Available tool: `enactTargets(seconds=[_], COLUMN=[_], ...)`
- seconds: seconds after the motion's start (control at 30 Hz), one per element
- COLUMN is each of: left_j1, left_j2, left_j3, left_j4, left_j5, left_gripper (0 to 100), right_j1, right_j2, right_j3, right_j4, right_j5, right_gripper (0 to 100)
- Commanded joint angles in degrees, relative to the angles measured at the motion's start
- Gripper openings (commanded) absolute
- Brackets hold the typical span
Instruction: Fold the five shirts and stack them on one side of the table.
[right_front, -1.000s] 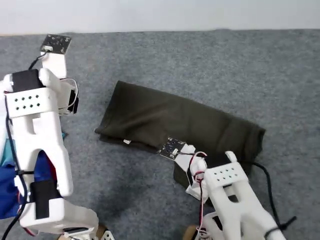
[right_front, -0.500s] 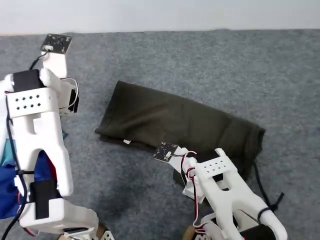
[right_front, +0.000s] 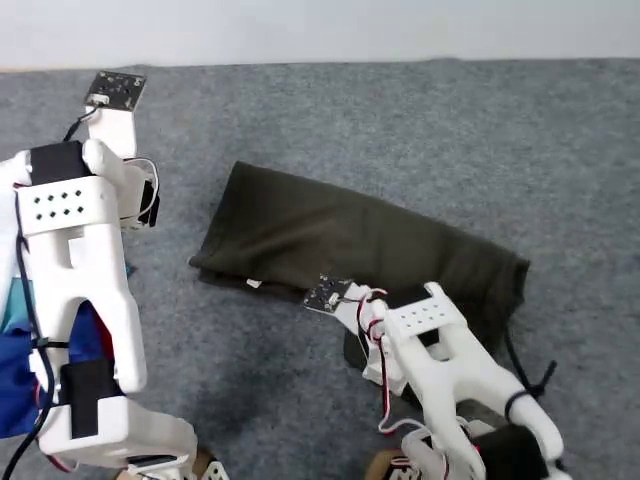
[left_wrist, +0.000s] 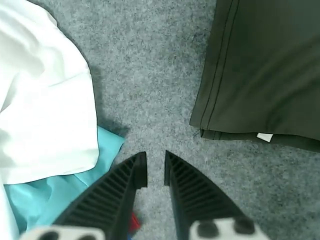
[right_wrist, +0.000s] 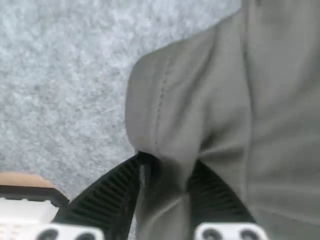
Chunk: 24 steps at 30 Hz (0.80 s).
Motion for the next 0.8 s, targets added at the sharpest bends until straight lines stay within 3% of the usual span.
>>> enactTargets(seconds=[0.0, 0.27, 0.77], left_j1=[0.4, 0.4, 0.5], left_j2=[-2.7, -2.7, -2.7], left_j3=[-0.4, -0.4, -0.4], left_j4=[-1.1, -1.1, -1.1], left_j5=[0.4, 0.4, 0.4], left_gripper=[7, 7, 7], right_j1=[-1.5, -0.7, 13.4], right_j2=[5.7, 6.9, 7.4], right_j3=[-0.7, -3.5, -24.6], right_j4=[1.0, 1.8, 12.0], right_j5=[0.9, 0.9, 8.3], right_gripper=[2.0, 1.1, 1.1])
